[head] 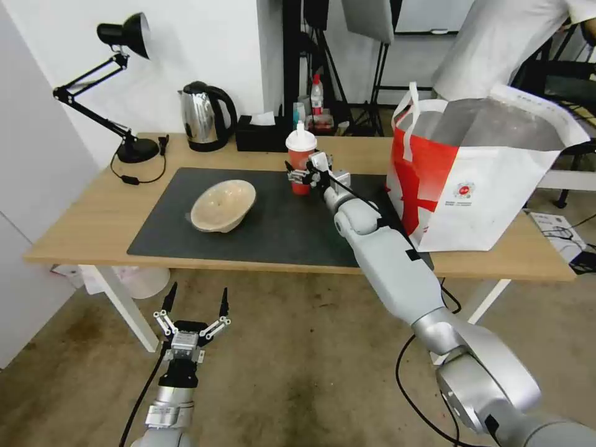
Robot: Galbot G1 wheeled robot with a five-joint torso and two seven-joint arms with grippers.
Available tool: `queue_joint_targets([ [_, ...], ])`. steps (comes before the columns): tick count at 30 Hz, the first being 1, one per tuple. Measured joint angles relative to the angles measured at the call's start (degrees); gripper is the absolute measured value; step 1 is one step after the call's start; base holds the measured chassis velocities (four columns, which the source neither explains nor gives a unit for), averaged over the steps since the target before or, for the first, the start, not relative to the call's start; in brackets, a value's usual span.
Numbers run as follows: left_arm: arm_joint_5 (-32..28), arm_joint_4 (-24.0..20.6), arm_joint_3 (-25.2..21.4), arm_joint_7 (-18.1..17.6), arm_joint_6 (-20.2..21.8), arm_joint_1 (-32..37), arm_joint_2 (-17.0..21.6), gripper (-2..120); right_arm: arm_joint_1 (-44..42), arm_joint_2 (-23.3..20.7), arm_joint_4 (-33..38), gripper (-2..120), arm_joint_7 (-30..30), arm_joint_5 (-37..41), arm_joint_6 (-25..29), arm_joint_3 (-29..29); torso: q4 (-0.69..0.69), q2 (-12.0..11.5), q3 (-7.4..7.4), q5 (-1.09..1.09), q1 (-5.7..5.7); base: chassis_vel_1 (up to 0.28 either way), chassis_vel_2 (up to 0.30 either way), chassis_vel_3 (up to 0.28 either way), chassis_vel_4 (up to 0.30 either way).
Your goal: Pick up the trash from the table and place it into the takeout bag.
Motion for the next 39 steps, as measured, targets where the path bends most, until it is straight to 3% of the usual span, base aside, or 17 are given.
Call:
queue_joint_targets([
  [2, 0.0, 0.1, 0.0, 0.0, 0.0, 0.0, 0.0, 100, 0.0, -0.1, 0.0, 68, -0.2, 0.0, 0.1, 0.0, 0.0, 0.0, 0.0, 0.0, 0.0, 0.0, 0.0, 0.0, 0.0],
  [4, 0.1, 0.1, 0.0, 0.0, -0.1, 0.0, 0.0, 100, 0.0, -0.1, 0.1, 66, -0.2, 0.0, 0.1, 0.0, 0.01, 0.0, 0.0, 0.0, 0.0, 0.0, 0.0, 0.0, 0.0],
  [6, 0.9, 0.2, -0.2, 0.0, -0.4, -0.1, 0.0, 100, -0.2, -0.3, 0.3, 54, -0.5, 0.1, 0.1, 0.1, 0.0, 0.0, 0.0, 0.0, 0.0, 0.0, 0.0, 0.0, 0.0],
  [29, 1.1, 0.9, -0.1, 0.0, -0.5, -0.6, 0.0, 100, -1.2, -1.8, 3.4, 6, -0.9, 1.2, 0.0, 0.3, 0.0, 0.0, 0.01, 0.0, 0.0, 0.0, 0.0, 0.0, 0.0],
  [39, 1.1, 1.0, 0.1, 0.0, -0.5, -0.7, 0.0, 100, -2.7, -5.5, 13.1, 5, -1.0, 4.9, -2.5, 1.5, 0.0, 0.0, 0.01, 0.0, 0.0, 0.0, 0.0, 0.0, 0.0],
])
